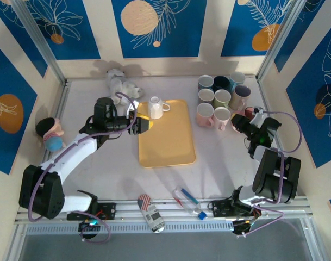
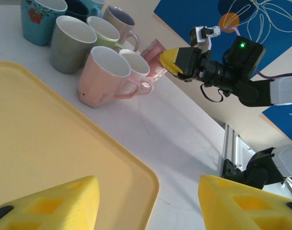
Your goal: Turn the mug right side up
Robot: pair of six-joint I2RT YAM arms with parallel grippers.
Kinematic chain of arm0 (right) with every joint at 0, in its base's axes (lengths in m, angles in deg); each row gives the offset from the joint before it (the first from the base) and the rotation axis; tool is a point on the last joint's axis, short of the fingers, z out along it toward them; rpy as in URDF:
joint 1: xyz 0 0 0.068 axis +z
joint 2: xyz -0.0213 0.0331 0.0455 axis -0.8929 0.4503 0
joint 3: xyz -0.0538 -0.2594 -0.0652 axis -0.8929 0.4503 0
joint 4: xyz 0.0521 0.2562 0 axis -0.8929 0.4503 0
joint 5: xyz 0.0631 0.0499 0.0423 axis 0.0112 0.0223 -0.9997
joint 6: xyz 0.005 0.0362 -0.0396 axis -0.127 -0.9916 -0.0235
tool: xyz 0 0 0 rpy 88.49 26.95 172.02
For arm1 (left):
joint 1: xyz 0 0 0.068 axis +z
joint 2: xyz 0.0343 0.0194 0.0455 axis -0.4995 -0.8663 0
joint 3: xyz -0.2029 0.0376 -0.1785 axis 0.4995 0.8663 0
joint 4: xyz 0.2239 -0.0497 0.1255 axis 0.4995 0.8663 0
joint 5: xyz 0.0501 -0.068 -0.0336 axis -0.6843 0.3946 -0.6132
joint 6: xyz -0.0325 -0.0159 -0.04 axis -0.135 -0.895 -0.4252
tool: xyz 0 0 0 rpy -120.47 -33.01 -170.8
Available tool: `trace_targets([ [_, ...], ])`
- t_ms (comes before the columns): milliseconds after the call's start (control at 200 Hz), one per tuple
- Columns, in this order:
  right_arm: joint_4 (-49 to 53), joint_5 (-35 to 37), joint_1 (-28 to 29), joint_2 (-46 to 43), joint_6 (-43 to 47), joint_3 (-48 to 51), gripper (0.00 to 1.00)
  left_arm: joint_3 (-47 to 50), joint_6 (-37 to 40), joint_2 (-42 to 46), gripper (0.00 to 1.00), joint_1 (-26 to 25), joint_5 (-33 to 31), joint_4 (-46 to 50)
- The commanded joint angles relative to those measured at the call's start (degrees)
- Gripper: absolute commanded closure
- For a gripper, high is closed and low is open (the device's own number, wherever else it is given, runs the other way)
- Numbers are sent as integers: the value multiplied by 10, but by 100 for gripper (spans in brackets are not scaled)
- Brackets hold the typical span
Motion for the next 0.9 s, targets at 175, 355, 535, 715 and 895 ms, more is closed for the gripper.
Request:
trace_targets([
  [175, 81, -1, 3, -35, 8, 5, 63, 2, 6, 15, 43, -5, -29, 26],
  [355, 105, -3, 3, -45, -1, -2, 61, 4, 8, 16, 43, -5, -37, 33],
  [535, 123, 3, 4, -55, -14, -2, 60, 3, 7, 17, 43, -5, -42, 38],
  [715, 168, 11, 13, -84, -6, -7, 60, 4, 13, 16, 43, -6, -52, 43],
  [895, 291, 73, 25, -167, -3, -29, 57, -8, 16, 10, 42, -5, -108, 82],
])
